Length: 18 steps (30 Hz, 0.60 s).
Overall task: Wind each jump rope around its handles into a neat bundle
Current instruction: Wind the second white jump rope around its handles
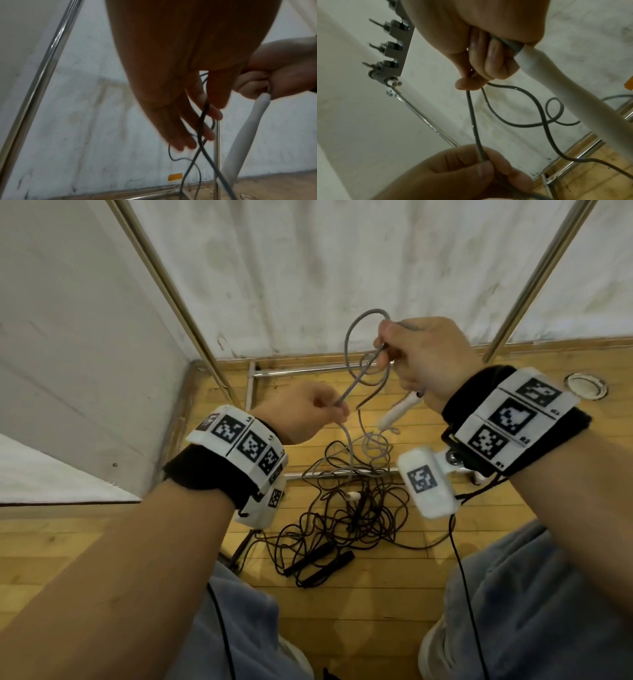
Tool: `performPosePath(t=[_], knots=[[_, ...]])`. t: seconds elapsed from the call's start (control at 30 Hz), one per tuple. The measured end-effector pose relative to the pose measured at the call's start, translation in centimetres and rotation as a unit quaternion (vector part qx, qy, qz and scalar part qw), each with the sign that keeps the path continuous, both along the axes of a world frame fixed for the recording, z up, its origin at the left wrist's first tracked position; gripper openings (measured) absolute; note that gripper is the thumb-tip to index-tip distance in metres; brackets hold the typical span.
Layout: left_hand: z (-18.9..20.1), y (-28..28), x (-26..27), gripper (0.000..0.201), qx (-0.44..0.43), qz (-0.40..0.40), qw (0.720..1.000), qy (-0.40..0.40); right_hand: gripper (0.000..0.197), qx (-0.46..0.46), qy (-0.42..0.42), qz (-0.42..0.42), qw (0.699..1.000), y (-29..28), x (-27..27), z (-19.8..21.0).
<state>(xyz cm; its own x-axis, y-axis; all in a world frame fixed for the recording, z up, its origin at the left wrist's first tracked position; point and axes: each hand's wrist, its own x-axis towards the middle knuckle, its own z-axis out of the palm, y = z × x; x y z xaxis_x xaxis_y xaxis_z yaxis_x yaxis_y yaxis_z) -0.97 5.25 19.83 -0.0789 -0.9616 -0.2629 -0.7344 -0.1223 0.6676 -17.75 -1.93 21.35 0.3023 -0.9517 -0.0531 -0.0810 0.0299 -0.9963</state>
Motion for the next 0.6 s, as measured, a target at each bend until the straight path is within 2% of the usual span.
performPosePath(t=[0.1, 0.13, 0.17, 0.2, 0.23, 0.3, 0.4, 0.47, 0.53, 0.6], knots=[[0.6, -0.2, -0.3, 0.015, -0.058, 0.087, 0.989, 0.106, 0.020, 0.048, -0.005, 0.031, 0.998, -0.4, -0.6, 0.1], [1.0, -0.4, -0.3, 0.016, -0.077, 0.103, 0.982, 0.142, 0.015, 0.057, 0.040, 0.062, 0.996, -0.3, -0.5, -0.2], [1.5, -0.5, -0.4, 0.017, -0.094, 0.112, 0.975, 0.170, 0.007, 0.055, 0.120, 0.100, 0.986, 0.0, -0.4, -0.4], [1.9, -0.6, -0.5, 0.018, -0.108, 0.117, 0.968, 0.192, 0.006, 0.041, 0.211, 0.133, 0.967, 0.5, -0.2, -0.7], [2.3, -0.8, -0.5, 0.018, -0.118, 0.123, 0.963, 0.211, 0.016, 0.020, 0.283, 0.155, 0.946, 0.9, -0.1, -1.3], [2.8, -1.0, -0.8, 0.019, -0.133, 0.131, 0.952, 0.242, 0.023, -0.028, 0.327, 0.164, 0.930, 1.4, 0.2, -1.9], [3.2, -1.3, -1.4, 0.017, -0.161, 0.156, 0.933, 0.281, 0.029, -0.062, 0.326, 0.141, 0.933, 1.5, 0.1, -1.8], [3.1, -1.4, -1.5, 0.012, -0.167, 0.187, 0.925, 0.286, 0.029, -0.057, 0.296, 0.114, 0.946, 1.5, 0.1, -1.1], [2.7, -1.2, -1.4, 0.009, -0.133, 0.175, 0.943, 0.248, 0.033, -0.041, 0.251, 0.087, 0.963, 1.3, 0.1, -0.2], [2.2, -1.0, -1.4, 0.011, -0.069, 0.089, 0.980, 0.162, 0.034, 0.005, 0.165, 0.075, 0.983, 1.3, 0.0, 0.7]])
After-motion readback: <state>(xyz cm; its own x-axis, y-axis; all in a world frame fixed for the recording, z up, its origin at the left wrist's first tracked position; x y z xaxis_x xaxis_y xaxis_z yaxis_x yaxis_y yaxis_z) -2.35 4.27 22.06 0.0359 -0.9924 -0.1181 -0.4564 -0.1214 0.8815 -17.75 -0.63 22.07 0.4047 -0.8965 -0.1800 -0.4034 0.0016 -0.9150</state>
